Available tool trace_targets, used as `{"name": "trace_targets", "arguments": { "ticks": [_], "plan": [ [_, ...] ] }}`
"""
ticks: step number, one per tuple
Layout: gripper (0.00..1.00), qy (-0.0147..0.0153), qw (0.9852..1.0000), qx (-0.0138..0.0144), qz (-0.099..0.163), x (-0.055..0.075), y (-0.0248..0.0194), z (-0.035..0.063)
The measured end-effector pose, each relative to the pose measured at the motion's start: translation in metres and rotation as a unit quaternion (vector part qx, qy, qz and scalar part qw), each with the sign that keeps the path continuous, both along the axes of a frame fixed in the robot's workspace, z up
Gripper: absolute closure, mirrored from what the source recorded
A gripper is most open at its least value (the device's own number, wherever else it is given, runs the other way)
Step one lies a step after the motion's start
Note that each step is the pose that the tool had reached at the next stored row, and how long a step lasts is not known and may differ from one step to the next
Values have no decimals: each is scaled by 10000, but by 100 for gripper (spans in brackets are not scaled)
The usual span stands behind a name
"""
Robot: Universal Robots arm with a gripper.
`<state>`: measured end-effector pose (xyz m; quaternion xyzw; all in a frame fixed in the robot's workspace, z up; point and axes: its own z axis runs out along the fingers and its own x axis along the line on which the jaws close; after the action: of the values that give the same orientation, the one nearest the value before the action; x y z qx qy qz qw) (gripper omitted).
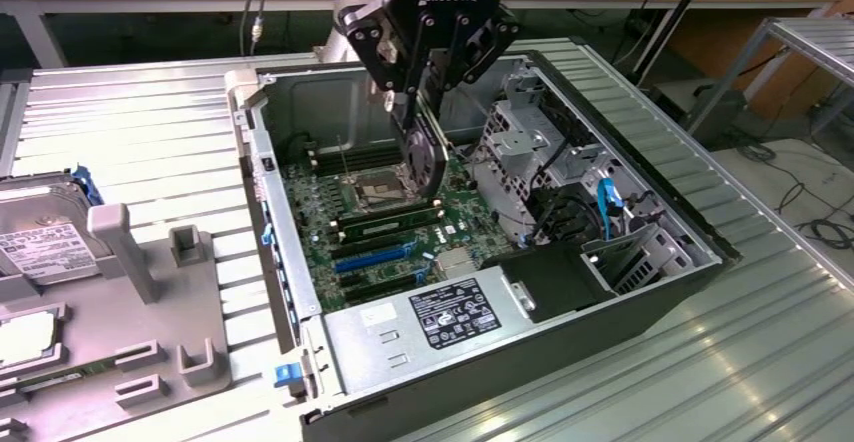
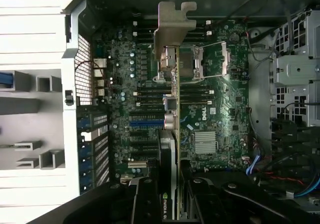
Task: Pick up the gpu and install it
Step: 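Pick up the gpu and move the gpu toward the slot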
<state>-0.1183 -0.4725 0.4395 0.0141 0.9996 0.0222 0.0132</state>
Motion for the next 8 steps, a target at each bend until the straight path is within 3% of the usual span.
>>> {"name": "trace_targets", "arguments": {
  "ticks": [8],
  "plan": [
    [73, 0, 10000, 0, 0, 102, 0, 0]
  ]
}}
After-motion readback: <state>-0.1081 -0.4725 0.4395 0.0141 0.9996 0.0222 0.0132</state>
